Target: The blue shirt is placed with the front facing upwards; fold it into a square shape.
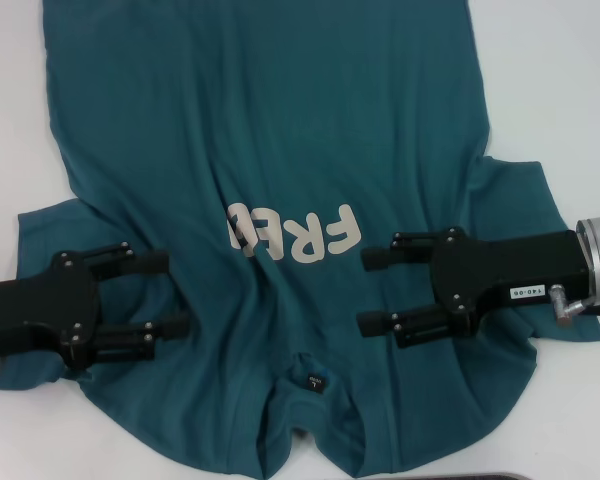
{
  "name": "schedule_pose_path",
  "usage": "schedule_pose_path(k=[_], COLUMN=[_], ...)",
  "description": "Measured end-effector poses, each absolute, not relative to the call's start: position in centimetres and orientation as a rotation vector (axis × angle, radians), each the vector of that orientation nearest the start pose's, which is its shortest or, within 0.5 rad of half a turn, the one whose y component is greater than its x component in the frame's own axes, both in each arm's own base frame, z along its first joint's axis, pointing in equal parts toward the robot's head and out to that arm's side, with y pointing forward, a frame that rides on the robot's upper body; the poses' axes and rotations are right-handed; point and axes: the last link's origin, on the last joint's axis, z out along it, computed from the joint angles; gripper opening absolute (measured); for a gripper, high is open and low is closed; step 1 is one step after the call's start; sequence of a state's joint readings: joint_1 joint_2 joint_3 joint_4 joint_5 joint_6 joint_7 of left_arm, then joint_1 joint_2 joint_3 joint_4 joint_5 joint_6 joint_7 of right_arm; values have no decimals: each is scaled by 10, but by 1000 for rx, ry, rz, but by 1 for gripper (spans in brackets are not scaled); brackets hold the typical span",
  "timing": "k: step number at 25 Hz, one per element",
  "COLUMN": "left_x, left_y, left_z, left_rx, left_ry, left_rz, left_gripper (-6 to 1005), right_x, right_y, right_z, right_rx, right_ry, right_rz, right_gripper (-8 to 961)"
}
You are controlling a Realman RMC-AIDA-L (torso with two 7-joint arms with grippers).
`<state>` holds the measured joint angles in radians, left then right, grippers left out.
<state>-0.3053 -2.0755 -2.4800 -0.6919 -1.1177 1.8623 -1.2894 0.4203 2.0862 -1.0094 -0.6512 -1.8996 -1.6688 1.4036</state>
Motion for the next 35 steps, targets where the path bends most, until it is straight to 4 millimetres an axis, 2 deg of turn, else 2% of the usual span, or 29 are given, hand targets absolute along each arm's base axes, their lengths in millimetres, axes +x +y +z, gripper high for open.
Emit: schedule_pose_path(k=[6, 9, 12, 15, 21, 26, 31, 35], left_x=[-301, -300, -296, -291, -288, -304, -320, -342], left_y=[237, 238, 243, 254, 265, 265, 261, 261], left_z=[12, 19, 32, 47, 54, 60, 73, 77], left_rx=[-2816, -2781, -2745, -2696, -2540, -2262, -2144, -2024], left_ry=[-693, -760, -939, -1221, -1733, -2089, -2143, -2188], left_rz=[-866, -913, -995, -1031, -1033, -1006, -990, -895], left_gripper=[843, 843, 843, 843, 843, 843, 843, 842], right_x=[260, 259, 257, 253, 248, 244, 245, 247], right_y=[271, 272, 276, 287, 303, 309, 316, 319], right_z=[-39, -38, -34, -27, -14, -5, 4, 10], right_rx=[-3020, -3016, -2991, -2924, -2793, -2754, -2698, -2645], right_ry=[684, 691, 772, 974, 1260, 1379, 1423, 1424], right_rz=[720, 725, 751, 786, 881, 908, 938, 989], right_gripper=[900, 899, 899, 899, 899, 900, 900, 900])
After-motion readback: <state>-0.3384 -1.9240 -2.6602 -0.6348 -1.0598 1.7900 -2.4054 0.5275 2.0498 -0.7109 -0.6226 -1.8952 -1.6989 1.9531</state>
